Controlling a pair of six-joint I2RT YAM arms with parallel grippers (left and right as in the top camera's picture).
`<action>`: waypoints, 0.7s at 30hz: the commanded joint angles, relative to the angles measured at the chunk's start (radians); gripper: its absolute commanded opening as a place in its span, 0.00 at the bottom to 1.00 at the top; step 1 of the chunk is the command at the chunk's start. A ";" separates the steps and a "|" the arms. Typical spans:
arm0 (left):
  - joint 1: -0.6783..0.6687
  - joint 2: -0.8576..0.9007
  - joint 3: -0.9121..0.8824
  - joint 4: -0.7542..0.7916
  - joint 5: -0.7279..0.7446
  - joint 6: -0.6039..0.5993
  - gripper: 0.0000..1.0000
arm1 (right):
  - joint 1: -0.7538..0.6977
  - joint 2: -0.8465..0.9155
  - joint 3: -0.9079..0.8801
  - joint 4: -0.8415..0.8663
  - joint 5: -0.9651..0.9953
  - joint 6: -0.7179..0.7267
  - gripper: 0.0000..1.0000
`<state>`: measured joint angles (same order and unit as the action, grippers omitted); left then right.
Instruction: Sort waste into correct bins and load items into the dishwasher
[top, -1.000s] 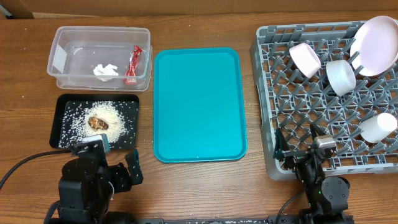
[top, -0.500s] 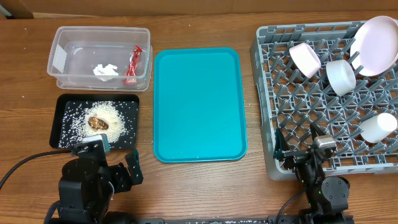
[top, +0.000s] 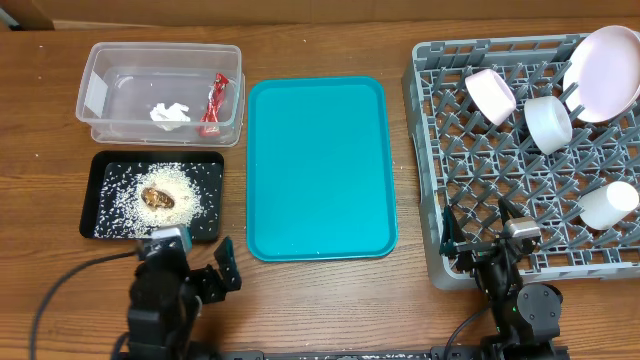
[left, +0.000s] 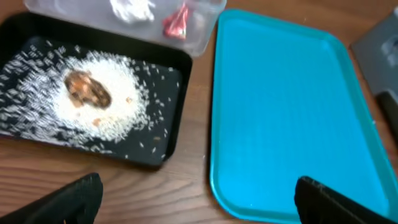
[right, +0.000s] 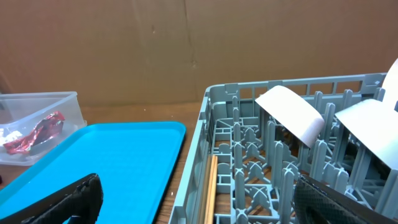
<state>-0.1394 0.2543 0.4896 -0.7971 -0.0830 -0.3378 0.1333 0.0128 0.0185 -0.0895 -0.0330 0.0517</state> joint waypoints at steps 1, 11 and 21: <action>0.032 -0.099 -0.143 0.138 0.029 0.002 1.00 | 0.006 -0.010 -0.011 0.008 0.006 -0.004 1.00; 0.050 -0.252 -0.438 0.697 0.033 0.135 1.00 | 0.006 -0.010 -0.011 0.008 0.006 -0.004 1.00; 0.050 -0.251 -0.485 0.721 0.095 0.278 1.00 | 0.006 -0.010 -0.011 0.008 0.006 -0.004 1.00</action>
